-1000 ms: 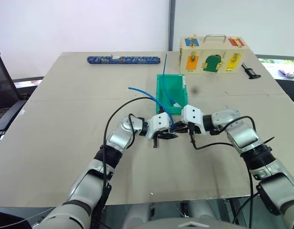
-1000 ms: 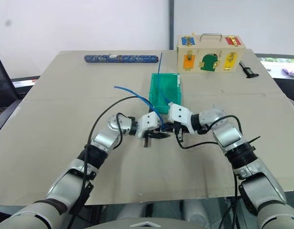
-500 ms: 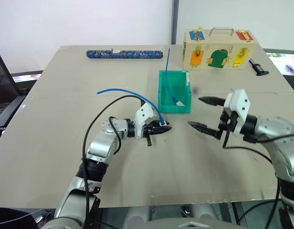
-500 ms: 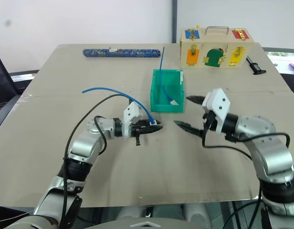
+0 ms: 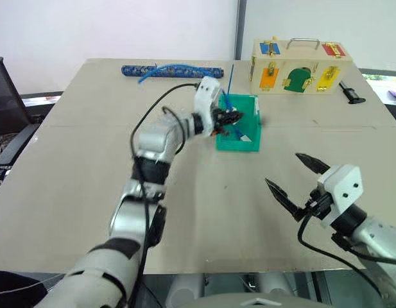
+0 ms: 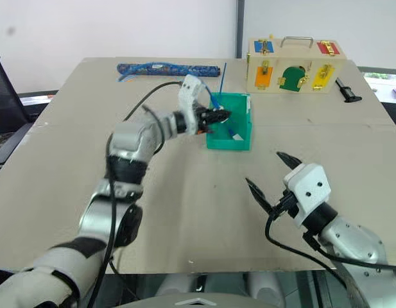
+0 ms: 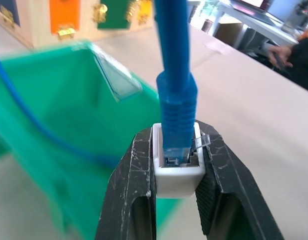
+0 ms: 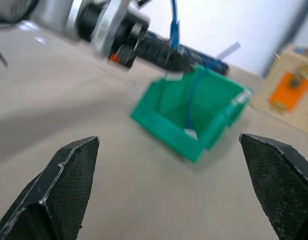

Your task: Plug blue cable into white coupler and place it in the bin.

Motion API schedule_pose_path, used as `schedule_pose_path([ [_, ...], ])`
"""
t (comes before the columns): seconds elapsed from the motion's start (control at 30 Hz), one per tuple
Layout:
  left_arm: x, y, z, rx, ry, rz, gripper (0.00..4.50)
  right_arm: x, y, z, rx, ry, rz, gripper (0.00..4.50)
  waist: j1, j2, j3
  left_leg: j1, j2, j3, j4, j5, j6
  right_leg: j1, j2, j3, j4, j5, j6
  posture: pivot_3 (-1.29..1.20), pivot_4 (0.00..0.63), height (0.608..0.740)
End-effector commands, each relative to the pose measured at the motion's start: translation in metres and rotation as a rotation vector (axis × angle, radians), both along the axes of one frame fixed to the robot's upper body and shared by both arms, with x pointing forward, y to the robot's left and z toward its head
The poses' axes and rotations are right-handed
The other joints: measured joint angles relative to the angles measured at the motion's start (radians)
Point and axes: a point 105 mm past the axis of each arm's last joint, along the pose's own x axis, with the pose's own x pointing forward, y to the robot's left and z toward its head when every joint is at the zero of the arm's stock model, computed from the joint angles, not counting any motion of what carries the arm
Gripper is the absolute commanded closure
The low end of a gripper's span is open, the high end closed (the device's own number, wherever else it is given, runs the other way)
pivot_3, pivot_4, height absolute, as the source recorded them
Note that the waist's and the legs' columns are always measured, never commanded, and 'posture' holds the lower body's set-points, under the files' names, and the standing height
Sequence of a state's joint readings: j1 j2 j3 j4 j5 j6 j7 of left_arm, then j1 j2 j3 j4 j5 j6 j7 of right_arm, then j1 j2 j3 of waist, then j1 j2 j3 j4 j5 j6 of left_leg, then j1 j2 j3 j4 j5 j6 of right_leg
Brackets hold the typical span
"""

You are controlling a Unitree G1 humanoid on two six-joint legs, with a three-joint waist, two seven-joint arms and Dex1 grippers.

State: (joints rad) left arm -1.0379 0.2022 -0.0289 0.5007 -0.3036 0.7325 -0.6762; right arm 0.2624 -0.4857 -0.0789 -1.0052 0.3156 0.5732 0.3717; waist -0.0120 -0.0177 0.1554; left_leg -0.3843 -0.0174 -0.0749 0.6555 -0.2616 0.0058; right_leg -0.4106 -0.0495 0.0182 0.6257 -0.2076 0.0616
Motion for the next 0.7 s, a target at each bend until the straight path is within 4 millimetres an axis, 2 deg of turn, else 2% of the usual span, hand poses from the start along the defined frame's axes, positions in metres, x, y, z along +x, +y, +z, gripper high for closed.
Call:
schedule_pose_path([
  [0.03, 0.016, -0.009, 0.004, 0.001, -0.019, 0.029, 4.07, -0.006, 0.001, 0.013, 0.002, -0.085, -0.026, 0.05, -0.005, 0.0, 0.0, 0.0, 0.0, 0.001, -0.001, 0.0, 0.0, 0.0, 0.0, 0.001, 0.0, 0.0, 0.0, 0.0, 0.15, 0.74],
  [0.1, 0.019, -0.015, 0.003, -0.01, 0.011, 0.018, 4.07, -0.007, 0.0, 0.011, 0.003, -0.081, -0.042, 0.05, -0.003, -0.001, 0.001, 0.001, 0.0, 0.001, -0.002, 0.0, 0.0, -0.001, 0.0, 0.001, 0.0, 0.0, 0.0, 0.0, 0.15, 0.74],
  [0.13, 0.02, -0.017, 0.004, -0.017, 0.019, 0.018, 3.07, -0.007, -0.001, 0.01, 0.004, -0.078, -0.052, 0.0, -0.002, -0.001, 0.002, 0.0, 0.0, 0.0, -0.002, 0.0, 0.0, -0.001, 0.0, 0.001, 0.0, -0.001, 0.0, 0.0, 0.15, 0.74],
  [0.17, 0.022, -0.018, 0.006, -0.02, 0.021, 0.022, 2.8, -0.008, -0.002, 0.009, 0.004, -0.076, -0.059, 0.0, -0.003, -0.001, 0.002, 0.0, 0.0, 0.0, -0.002, 0.0, 0.0, -0.001, 0.0, 0.0, 0.0, -0.001, 0.0, 0.0, 0.15, 0.74],
  [0.2, 0.023, -0.018, 0.007, -0.021, 0.021, 0.023, 2.75, -0.008, -0.003, 0.008, 0.005, -0.074, -0.064, 0.0, -0.004, -0.001, 0.002, 0.0, 0.0, 0.0, -0.002, 0.0, 0.0, -0.001, 0.0, 0.0, 0.0, -0.001, 0.001, 0.0, 0.15, 0.74],
  [0.23, 0.023, -0.017, 0.009, -0.024, 0.023, 0.019, 2.04, -0.009, -0.004, 0.008, 0.004, -0.072, -0.067, 0.0, -0.004, -0.002, 0.002, 0.0, 0.0, 0.0, -0.002, 0.0, 0.0, -0.001, 0.0, 0.001, 0.0, -0.001, 0.001, 0.0, 0.15, 0.74],
  [0.27, 0.022, -0.015, 0.01, -0.025, 0.025, 0.015, 1.91, -0.009, -0.005, 0.007, 0.003, -0.07, -0.07, 0.0, -0.003, -0.002, 0.003, 0.0, 0.0, 0.0, -0.002, 0.0, 0.0, -0.001, 0.0, 0.001, 0.0, -0.001, 0.001, 0.0, 0.15, 0.74],
  [0.3, 0.021, -0.012, 0.011, -0.028, 0.028, 0.007, 1.6, -0.01, -0.005, 0.007, 0.004, -0.069, -0.074, 0.0, -0.003, -0.003, 0.003, 0.0, 0.0, 0.0, -0.002, 0.0, 0.0, -0.001, 0.0, 0.001, 0.0, -0.001, 0.001, 0.0, 0.15, 0.74],
  [0.4, 0.009, -0.002, 0.014, -0.066, 0.063, -0.042, 0.32, -0.011, -0.008, 0.006, 0.003, -0.063, -0.08, 0.0, -0.004, -0.003, 0.003, 0.0, 0.0, 0.0, -0.002, 0.0, 0.0, -0.001, 0.0, 0.001, 0.0, -0.001, 0.001, 0.0, 0.15, 0.74],
  [0.53, -0.016, 0.021, 0.016, -0.078, 0.069, -0.063, 0.32, -0.008, -0.012, 0.007, -0.013, -0.049, -0.075, 0.0, -0.009, -0.002, 0.003, 0.001, 0.002, 0.0, -0.002, 0.0, 0.0, -0.001, 0.0, 0.001, 0.001, -0.001, 0.0, 0.0, 0.15, 0.74],
  [0.7, -0.056, 0.057, 0.012, -0.04, -0.079, -0.084, 0.32, 0.001, -0.025, 0.007, -0.036, -0.032, -0.048, 0.0, -0.003, -0.002, 0.004, 0.001, 0.003, -0.001, -0.002, 0.0, 0.0, -0.002, 0.0, 0.004, 0.001, 0.002, -0.003, 0.0, 0.15, 0.74],
])
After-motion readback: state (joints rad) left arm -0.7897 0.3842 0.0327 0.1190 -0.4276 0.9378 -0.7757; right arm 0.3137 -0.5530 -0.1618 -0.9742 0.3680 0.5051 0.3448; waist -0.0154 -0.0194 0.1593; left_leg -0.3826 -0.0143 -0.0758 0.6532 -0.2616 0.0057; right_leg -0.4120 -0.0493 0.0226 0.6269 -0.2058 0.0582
